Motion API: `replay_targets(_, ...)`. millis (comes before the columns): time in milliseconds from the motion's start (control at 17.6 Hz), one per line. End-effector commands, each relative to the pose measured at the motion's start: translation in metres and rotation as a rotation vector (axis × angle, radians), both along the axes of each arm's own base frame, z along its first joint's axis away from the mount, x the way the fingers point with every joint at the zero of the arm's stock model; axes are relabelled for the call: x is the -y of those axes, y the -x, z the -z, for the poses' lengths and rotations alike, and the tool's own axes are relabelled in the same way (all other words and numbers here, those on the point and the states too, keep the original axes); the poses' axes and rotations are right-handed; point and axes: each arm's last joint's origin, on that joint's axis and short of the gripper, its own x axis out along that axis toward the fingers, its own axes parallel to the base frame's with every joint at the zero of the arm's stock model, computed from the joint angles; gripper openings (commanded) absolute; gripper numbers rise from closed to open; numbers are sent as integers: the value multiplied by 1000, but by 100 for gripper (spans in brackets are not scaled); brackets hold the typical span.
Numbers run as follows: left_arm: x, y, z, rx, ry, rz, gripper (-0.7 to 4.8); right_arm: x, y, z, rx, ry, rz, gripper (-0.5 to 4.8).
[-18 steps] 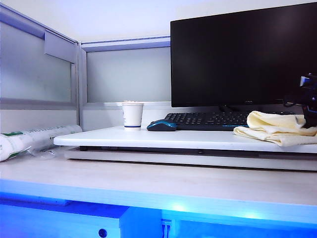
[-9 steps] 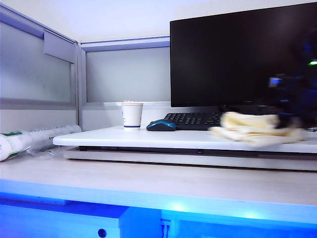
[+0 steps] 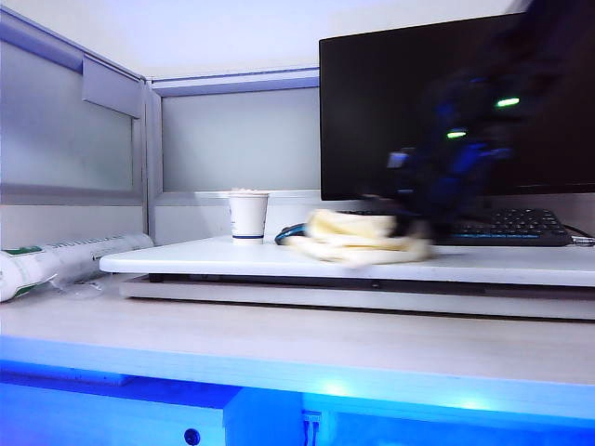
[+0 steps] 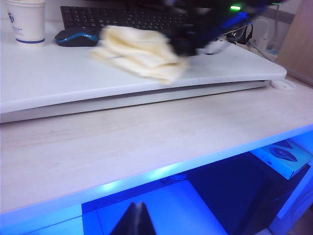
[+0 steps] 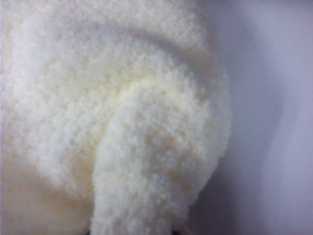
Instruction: Wipe the tabletop with a clean cloth to remove dust and stains.
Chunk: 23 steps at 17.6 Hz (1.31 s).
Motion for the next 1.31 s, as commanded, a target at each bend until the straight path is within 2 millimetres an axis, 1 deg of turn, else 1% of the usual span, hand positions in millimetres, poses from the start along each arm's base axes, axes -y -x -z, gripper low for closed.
replay_targets(57, 0, 0, 1, -12, 1, 8, -5, -43, -4, 25, -155, 20, -99, -5)
replay_targets(170, 0, 0, 1, -12, 1, 7, -5, -74, -11, 25, -149, 20, -154, -5)
replay_targets(284, 0, 0, 1, -11, 1, 8, -5, -100, -14, 28, -162, 6, -207, -5)
replay_targets(397, 0, 0, 1, -12, 1, 7, -5, -119, -15, 30, -184, 3, -223, -5)
replay_targets(511, 0, 0, 1, -12, 1, 8, -5, -127, -15, 32, -197, -11, -215, -5)
replay_targets(681, 0, 0, 1, -24, 15, 6, -5, -125, -15, 32, -211, -22, -194, -5)
replay_targets(908, 0, 0, 1, -23, 15, 5, -5, -112, -16, 37, -282, -1, -148, -5)
replay_targets(1135, 0, 0, 1, -22, 15, 5, -5, -97, -18, 36, -319, 31, -101, -5)
replay_targets(1306, 0, 0, 0, -12, 15, 5, -5, -78, -21, 30, -343, 54, -53, -5)
